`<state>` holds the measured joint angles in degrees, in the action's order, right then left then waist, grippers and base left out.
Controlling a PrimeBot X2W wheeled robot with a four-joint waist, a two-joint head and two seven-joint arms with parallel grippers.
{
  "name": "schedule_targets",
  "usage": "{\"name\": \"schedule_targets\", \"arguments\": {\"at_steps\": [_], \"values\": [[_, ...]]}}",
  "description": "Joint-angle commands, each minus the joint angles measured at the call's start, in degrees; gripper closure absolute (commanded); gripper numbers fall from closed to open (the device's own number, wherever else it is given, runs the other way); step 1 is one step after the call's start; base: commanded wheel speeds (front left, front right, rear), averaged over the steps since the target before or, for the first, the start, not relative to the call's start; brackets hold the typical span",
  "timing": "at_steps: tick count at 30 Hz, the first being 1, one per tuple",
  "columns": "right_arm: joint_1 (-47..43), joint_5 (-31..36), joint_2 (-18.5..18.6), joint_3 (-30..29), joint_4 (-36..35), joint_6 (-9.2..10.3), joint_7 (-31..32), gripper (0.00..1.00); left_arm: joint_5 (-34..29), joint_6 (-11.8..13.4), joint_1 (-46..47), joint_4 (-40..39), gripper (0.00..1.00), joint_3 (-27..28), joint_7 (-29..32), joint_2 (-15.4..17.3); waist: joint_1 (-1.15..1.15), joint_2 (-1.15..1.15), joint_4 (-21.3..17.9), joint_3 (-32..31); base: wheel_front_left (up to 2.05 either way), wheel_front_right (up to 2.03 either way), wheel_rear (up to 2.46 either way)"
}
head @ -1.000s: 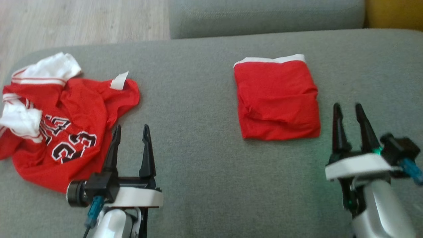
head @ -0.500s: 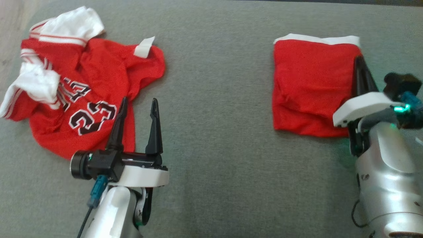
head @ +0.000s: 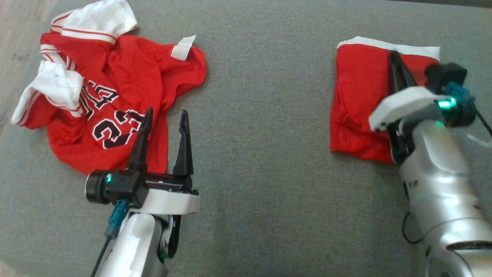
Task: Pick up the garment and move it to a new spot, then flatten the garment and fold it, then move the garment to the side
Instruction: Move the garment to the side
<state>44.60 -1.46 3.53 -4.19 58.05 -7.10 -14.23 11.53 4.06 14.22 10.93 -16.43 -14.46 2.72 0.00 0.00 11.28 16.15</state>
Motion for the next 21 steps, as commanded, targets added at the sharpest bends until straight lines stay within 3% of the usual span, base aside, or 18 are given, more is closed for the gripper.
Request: {"name": "schedule_targets", "arguments": {"at_steps": [1, 4, 9, 13, 17, 21], "values": [[1.3, -1.4, -0.7, 3.0, -2.2, -0.39, -0.7, 1.0, 0.1, 0.4, 2.0, -1.8, 0.0, 1.4, -0.5, 0.2, 0.0, 0.0, 0.0, 0.2, 0.0, 0.0, 0.0], [0.9, -3.8, -0.7, 8.3, -1.1, -0.39, -0.7, 1.0, 0.4, 0.6, 2.3, -1.8, 0.0, 0.9, -0.5, 0.2, 0.0, 0.0, 0.1, 0.4, 0.0, 0.0, 0.0], [0.3, -7.2, -0.7, 14.2, 6.4, -0.39, 1.5, 1.0, 0.7, 0.9, 2.7, -1.8, 0.0, 0.3, -0.5, 0.2, 0.0, 0.0, 0.2, 0.3, 0.0, 0.0, 0.0], [-0.1, -11.1, -0.7, 17.8, 6.1, -0.39, 0.3, 1.0, 0.5, 1.0, 2.4, -1.5, 0.0, 1.3, -0.5, 0.2, 0.0, 0.0, -1.0, -0.5, 0.0, 0.0, 0.0], [-0.5, -12.9, -0.7, 16.3, 2.2, -0.39, -0.7, 1.0, 0.1, 1.0, 1.7, -1.3, 0.0, 2.6, -0.5, 0.2, 0.0, 0.0, -2.9, -2.5, 0.0, 0.0, 0.0], [-4.5, -9.6, -0.7, 10.1, -8.4, -0.39, -0.7, 1.0, 0.0, 0.9, 0.5, -1.4, 0.0, 3.8, -0.5, 0.2, 0.0, 0.0, -5.1, -5.0, 0.0, 0.0, 0.0]]}}
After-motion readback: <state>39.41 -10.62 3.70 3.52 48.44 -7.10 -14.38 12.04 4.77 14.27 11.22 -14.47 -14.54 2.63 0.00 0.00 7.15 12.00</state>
